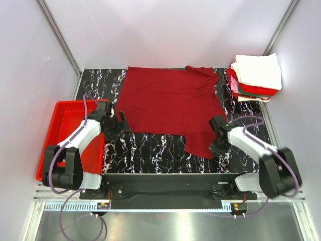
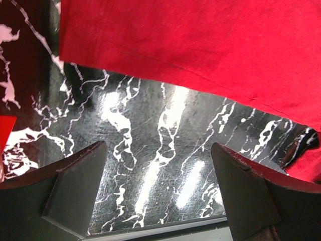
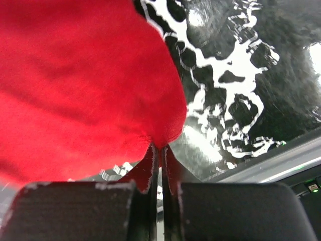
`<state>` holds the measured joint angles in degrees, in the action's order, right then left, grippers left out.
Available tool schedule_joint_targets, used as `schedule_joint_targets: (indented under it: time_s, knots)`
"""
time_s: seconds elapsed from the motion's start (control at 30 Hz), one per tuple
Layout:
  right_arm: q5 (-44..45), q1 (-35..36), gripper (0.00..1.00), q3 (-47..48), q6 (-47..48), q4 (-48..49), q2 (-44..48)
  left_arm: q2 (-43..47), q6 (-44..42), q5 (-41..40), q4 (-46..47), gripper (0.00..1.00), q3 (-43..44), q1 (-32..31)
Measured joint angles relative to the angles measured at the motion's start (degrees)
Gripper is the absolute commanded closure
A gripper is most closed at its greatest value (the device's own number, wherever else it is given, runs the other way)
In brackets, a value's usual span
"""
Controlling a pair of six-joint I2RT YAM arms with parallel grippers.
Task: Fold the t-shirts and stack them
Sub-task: Flatten the tshirt out
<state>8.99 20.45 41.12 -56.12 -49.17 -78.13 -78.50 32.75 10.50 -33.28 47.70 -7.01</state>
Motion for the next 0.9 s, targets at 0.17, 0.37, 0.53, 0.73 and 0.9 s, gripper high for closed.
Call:
schedule_joint_targets:
  time_s: [0.17, 0.37, 0.53, 0.73, 0.9]
  knots:
    - [0.07, 0.02, 1.00, 0.09, -0.04, -1.57, 14.23, 0.07, 1.07, -2.45, -0.76, 0.07, -0.48, 0.00]
    - [0.13, 0.02, 1.00, 3.50, 0.79, -3.65, 19.19, -2.54, 3.76, -7.17, -1.16, 0.07, 0.50, -0.02]
    - [-0.85, 0.02, 1.00, 3.52, 1.79, -3.52, 19.12, -10.19, 6.01, -10.27, 0.39, 0.09, 5.55, -0.39]
    - [-1.18, 0.02, 1.00, 3.52, 2.71, -3.19, 19.45, -17.55, 8.02, -13.44, 1.51, 0.17, 10.91, -1.49]
    - [-1.16, -0.17, 1.00, 3.56, 3.04, -3.26, 20.52, -19.61, 9.77, -14.91, 1.40, 0.22, 11.56, -3.72]
